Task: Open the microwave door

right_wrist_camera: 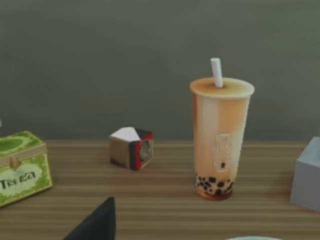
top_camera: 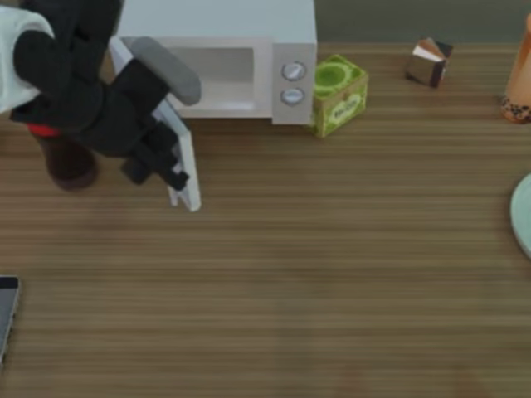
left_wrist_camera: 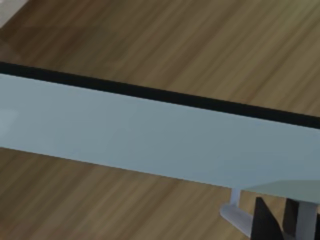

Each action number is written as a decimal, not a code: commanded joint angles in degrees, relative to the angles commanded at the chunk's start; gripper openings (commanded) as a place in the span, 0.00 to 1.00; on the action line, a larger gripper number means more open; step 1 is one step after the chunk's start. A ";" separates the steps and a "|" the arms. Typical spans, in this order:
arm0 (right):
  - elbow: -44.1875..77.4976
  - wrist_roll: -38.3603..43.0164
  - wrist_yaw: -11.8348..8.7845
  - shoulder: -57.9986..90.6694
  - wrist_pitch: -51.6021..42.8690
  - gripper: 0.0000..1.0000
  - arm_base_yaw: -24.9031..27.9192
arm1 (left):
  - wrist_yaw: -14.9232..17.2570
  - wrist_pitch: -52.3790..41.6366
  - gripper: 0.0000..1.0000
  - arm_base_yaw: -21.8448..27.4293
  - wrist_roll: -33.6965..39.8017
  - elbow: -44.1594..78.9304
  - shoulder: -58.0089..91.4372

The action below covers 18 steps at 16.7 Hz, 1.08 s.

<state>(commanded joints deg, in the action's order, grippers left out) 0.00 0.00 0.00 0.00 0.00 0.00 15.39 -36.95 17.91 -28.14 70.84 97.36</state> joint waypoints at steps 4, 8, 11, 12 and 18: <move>0.00 0.00 0.00 0.00 0.00 1.00 0.00 | 0.00 0.00 0.00 0.00 0.00 0.00 0.00; 0.00 0.00 0.00 0.00 0.00 1.00 0.00 | 0.20 -0.06 0.00 0.15 0.07 -0.16 0.18; 0.00 0.00 0.00 0.00 0.00 1.00 0.00 | 1.02 -0.64 0.00 -0.59 -1.82 0.00 0.07; 0.00 0.00 0.00 0.00 0.00 1.00 0.00 | 1.58 -1.15 0.00 -1.18 -3.22 -0.01 0.06; 0.00 0.00 0.00 0.00 0.00 1.00 0.00 | 5.16 -4.08 0.00 -4.75 -11.75 -0.21 -0.44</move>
<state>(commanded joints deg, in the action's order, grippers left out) 0.00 0.00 0.00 0.00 0.00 0.00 20.54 -41.04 13.15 -39.89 70.63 96.92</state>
